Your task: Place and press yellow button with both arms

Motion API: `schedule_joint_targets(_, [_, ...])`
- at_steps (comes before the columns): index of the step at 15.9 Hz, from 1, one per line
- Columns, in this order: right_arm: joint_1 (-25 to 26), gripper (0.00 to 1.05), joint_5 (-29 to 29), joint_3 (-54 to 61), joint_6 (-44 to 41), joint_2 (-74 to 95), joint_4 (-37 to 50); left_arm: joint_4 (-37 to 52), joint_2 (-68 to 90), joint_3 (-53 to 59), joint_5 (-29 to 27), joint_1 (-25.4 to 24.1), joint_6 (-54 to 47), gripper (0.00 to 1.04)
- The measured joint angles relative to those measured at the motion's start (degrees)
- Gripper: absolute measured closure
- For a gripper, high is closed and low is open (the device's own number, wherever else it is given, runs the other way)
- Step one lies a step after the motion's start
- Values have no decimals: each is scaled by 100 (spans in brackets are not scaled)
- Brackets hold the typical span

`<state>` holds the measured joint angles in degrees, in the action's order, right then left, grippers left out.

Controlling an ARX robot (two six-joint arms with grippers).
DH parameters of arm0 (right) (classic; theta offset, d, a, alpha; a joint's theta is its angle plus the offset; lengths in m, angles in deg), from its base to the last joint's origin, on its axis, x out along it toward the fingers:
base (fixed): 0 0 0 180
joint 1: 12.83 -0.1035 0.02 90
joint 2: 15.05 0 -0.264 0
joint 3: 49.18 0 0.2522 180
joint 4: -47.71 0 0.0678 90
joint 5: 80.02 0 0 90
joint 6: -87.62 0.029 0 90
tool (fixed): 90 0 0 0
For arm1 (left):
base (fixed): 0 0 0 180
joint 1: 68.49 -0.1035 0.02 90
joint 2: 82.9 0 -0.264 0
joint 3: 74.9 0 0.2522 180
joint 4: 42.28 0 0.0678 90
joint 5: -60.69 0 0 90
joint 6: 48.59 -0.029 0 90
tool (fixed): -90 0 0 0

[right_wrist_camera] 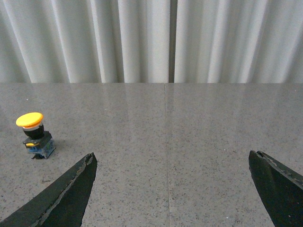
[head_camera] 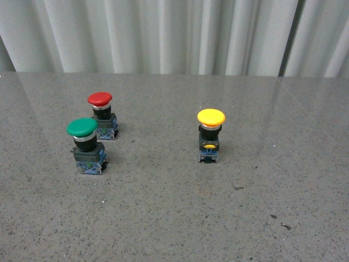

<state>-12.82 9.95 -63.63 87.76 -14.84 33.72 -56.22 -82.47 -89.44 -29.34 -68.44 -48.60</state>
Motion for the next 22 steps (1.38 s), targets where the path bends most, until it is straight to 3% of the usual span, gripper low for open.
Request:
schedule_joint_targets(4, [0,7,0,0,0,0,0,0,0,0,0,0,-2,7])
schedule_joint_targets(6, [42,7,-127,-7,66,20,-50,0,0,0,0,0,-2,8])
schedule_joint_targets(9, [525,7,-1276,-76,531,664,275,2,0,0,11,0,-2,7])
schedule_joint_targets(11, [295,7,-2006,-538,1040,2415,1934,0,0,0,0,0,-2,7])
schedule_joint_targets(13, [-363,7,-1832,-1565,1032,4826,3705,0,0,0,2,0,-2,7])
schedule_joint_targets(14, [-669,7,-1784,-2131,1003,5831,3908,0,0,0,2,0,-2,7])
schedule_joint_targets(17, [-1257,7,-1453,-3829,916,8026,3550,0,0,0,2,0,-2,7])
schedule_joint_targets(20, [-1941,9,-1318,-5222,619,9274,2592,0,0,0,2,0,-2,7])
schedule_joint_targets(22, [-2155,32,-1198,-5475,315,9392,2107,0,0,0,0,0,-2,7])
